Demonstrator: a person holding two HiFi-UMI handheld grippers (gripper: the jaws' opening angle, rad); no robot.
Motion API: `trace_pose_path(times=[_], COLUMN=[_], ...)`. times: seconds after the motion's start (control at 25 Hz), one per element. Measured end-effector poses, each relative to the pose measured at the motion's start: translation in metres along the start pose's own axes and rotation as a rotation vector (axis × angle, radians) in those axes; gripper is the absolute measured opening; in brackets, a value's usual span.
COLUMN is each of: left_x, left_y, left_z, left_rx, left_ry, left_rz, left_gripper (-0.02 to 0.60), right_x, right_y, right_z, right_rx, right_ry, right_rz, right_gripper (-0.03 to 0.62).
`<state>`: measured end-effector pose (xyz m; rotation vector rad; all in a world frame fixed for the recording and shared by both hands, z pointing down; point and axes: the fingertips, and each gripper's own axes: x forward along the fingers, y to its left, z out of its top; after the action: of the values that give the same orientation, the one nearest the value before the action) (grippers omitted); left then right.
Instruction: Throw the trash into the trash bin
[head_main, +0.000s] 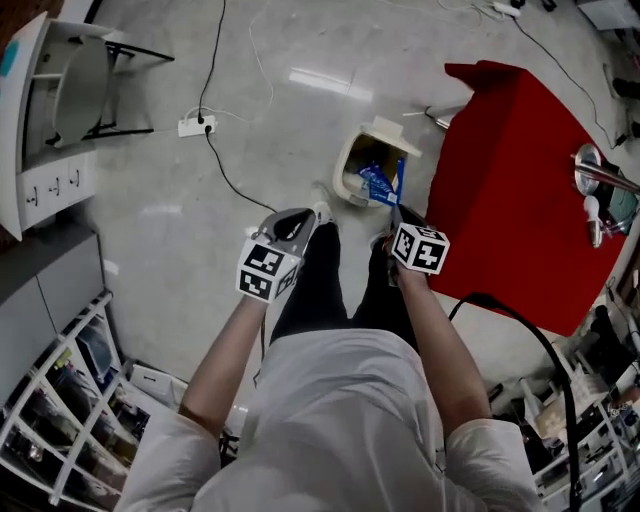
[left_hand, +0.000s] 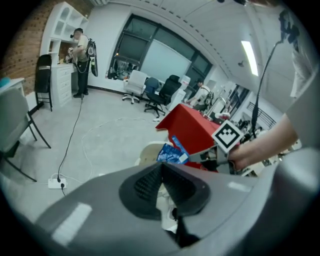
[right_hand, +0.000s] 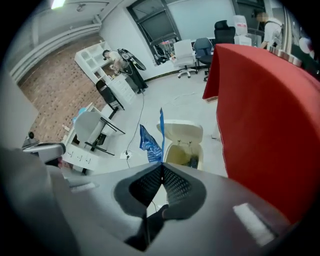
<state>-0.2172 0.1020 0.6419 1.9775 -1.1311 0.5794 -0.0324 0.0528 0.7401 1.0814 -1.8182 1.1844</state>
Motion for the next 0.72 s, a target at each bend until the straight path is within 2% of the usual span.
trace_pose_path(times=[0.36,0.48,0.72], left_x=[0.046,0.058,0.073], left_y=[0.021,0.024,0.028], left_z=[-0.027,-0.038,-0.056], left_rx=[0.001,-0.007,-0.011], left_ry=[0.04,0.053,0.083], left_rz=[-0.036,-0.05,-0.067], left_gripper=[0.005,0.005,0.005], right_x=[0.081,0.097,0.111], right_y=[-0.025,-0.033,-0.041], right_z=[-0.025,-0.03,-0.033], right_rx=[0.028,0.031,0.038], right_ry=[0.046,0.053,0.058], right_rz=[-0.049,-0.056,-0.053], right_gripper=[0.007,0.093,0.098])
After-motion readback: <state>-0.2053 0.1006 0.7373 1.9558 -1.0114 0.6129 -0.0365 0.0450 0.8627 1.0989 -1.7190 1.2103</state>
